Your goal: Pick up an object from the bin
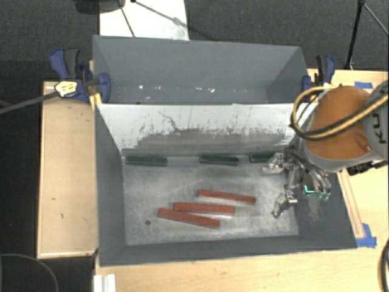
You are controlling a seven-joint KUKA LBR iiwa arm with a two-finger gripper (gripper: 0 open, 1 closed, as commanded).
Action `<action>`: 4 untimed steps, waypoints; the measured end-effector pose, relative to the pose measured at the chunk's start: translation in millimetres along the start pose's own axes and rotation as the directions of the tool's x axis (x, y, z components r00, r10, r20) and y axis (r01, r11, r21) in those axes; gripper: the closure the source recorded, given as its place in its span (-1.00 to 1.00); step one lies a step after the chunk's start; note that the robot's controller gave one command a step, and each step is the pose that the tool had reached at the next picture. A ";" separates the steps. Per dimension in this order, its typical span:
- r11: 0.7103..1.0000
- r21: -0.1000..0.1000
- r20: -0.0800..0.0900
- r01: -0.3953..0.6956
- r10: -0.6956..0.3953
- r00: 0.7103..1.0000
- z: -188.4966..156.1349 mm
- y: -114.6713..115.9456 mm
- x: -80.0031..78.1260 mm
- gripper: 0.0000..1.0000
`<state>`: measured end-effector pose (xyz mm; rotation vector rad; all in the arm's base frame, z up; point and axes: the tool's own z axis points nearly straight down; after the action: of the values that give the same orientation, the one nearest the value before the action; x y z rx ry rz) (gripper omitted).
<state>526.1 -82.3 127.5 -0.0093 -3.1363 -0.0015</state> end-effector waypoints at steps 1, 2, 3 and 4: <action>1.000 0.001 0.004 0.001 -0.001 1.000 -2.7 0.0 -0.8 -1.00; 0.997 0.002 0.010 0.073 -0.073 0.997 30.8 -6.5 -17.3 -1.00; 0.998 0.003 0.022 0.058 -0.058 0.998 51.4 32.1 -29.6 1.00; 0.998 0.003 0.022 0.059 -0.059 0.998 51.4 32.1 -29.6 1.00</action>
Offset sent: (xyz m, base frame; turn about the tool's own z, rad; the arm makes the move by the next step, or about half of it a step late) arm 0.0242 -0.0111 -0.0575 -0.1184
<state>555.7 -50.3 76.0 0.0843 -3.1575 0.0016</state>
